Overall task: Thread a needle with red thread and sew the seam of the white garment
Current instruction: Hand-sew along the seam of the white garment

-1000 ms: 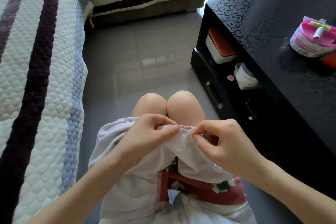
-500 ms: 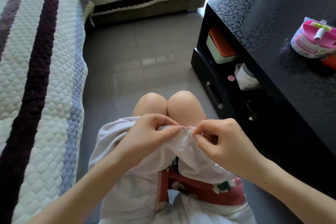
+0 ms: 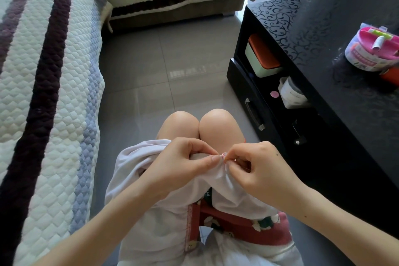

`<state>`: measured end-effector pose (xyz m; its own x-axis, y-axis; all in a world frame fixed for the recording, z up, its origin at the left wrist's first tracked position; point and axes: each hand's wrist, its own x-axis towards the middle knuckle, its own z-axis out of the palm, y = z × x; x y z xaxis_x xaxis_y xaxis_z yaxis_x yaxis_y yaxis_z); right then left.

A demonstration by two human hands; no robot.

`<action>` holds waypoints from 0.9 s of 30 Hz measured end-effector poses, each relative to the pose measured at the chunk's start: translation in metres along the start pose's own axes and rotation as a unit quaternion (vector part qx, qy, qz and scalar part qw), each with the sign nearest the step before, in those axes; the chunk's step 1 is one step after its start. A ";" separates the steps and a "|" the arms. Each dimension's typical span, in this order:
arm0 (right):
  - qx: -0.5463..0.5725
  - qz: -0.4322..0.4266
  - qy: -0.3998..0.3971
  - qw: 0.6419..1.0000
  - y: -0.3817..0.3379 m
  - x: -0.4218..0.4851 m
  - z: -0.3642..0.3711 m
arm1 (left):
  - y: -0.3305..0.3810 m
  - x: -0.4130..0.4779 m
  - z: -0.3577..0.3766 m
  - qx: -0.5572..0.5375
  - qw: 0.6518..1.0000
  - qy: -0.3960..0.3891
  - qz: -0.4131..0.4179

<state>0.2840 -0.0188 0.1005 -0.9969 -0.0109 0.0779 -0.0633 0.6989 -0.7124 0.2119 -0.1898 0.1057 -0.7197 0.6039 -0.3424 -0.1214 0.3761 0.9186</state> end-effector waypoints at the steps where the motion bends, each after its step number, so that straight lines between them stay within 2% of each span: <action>1: 0.010 0.008 0.002 1.000 0.000 0.000 -0.001 | -0.001 0.000 -0.001 -0.004 1.000 0.005 -0.004; 5: 0.072 0.034 -0.004 0.997 0.001 -0.002 -0.008 | -0.004 0.002 -0.001 0.000 1.000 0.026 -0.016; 10: 0.174 0.069 -0.033 0.982 0.004 -0.001 -0.011 | -0.004 0.003 -0.002 -0.007 1.000 0.011 -0.021; 19: 0.322 0.128 -0.056 0.936 0.008 0.001 -0.016 | -0.002 0.003 -0.006 -0.150 0.985 -0.076 -0.043; 27: 0.387 0.134 -0.064 0.910 0.002 -0.001 -0.010 | -0.002 0.004 -0.005 -0.233 0.965 -0.106 -0.060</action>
<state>0.2854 -0.0099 0.1062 -0.9756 -0.0322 -0.2173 0.2181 -0.0244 -0.9756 0.2056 -0.1918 0.1032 -0.5315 0.7249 -0.4383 -0.5243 0.1248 0.8423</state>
